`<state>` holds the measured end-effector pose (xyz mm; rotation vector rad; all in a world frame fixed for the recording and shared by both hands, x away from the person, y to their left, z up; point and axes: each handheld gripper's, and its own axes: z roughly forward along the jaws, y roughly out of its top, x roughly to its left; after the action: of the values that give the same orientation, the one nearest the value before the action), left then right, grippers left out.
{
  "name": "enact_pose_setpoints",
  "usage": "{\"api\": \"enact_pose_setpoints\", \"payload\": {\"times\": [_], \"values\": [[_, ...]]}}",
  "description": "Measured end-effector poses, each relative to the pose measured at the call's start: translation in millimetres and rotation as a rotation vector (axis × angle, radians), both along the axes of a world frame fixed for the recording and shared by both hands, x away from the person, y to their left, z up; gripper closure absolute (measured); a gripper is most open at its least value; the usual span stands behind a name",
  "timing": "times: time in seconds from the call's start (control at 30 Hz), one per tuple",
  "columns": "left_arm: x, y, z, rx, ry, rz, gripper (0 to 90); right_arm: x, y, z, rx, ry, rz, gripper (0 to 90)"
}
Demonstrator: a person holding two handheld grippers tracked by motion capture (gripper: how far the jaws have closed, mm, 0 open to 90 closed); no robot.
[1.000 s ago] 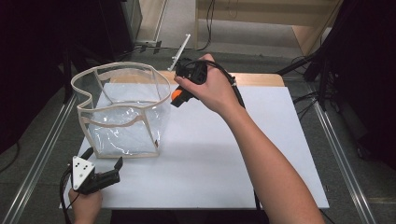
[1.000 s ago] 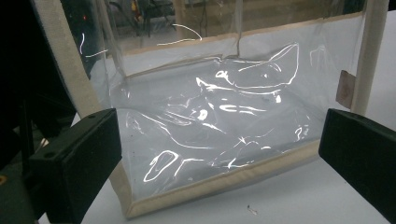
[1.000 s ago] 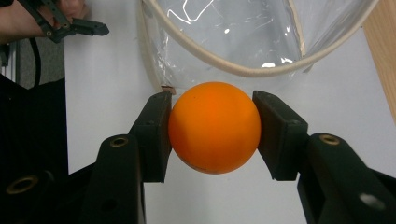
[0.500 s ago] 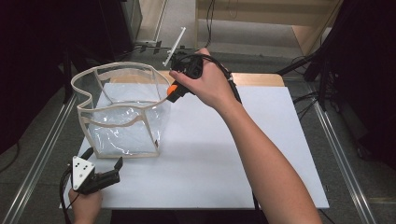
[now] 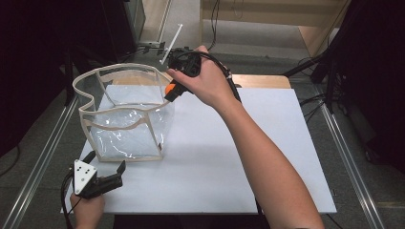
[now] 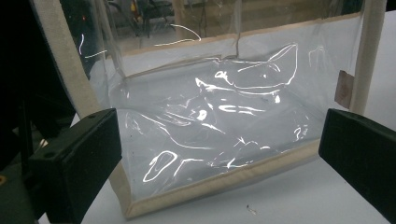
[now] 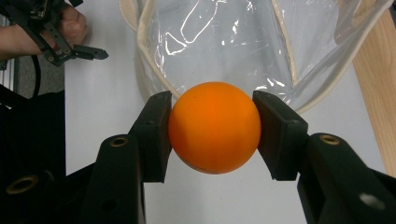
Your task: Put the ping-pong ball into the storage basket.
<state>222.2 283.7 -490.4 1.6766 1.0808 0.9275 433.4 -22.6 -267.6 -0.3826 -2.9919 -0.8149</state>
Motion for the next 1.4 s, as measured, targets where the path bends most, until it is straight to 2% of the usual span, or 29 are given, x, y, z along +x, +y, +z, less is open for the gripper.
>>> {"api": "enact_pose_setpoints", "payload": {"times": [0.53, 0.8, 0.9, 1.13, 1.4], "values": [[0.0, -0.1, 0.0, -0.001, -0.001, 0.0, 0.0, 4.6, 14.2, -4.2, -0.005, -0.029, -0.007, 47.9], [0.0, 0.1, 0.0, -0.005, 0.0, 0.0, 0.0, 9.7, 17.8, -7.0, 0.005, -0.039, -0.034, 47.6], [0.2, 0.4, 0.0, -0.008, -0.002, -0.001, 0.0, 10.1, 17.7, -7.1, 0.013, -0.061, -0.06, 39.6], [0.3, 0.3, 0.0, -0.008, -0.001, 0.0, 0.0, 6.4, 13.1, -5.1, 0.035, -0.08, -0.078, 26.4], [0.5, -0.2, -0.1, -0.003, 0.0, 0.0, 0.0, -0.5, -5.9, -5.6, 0.063, -0.1, -0.103, 11.1]]}}
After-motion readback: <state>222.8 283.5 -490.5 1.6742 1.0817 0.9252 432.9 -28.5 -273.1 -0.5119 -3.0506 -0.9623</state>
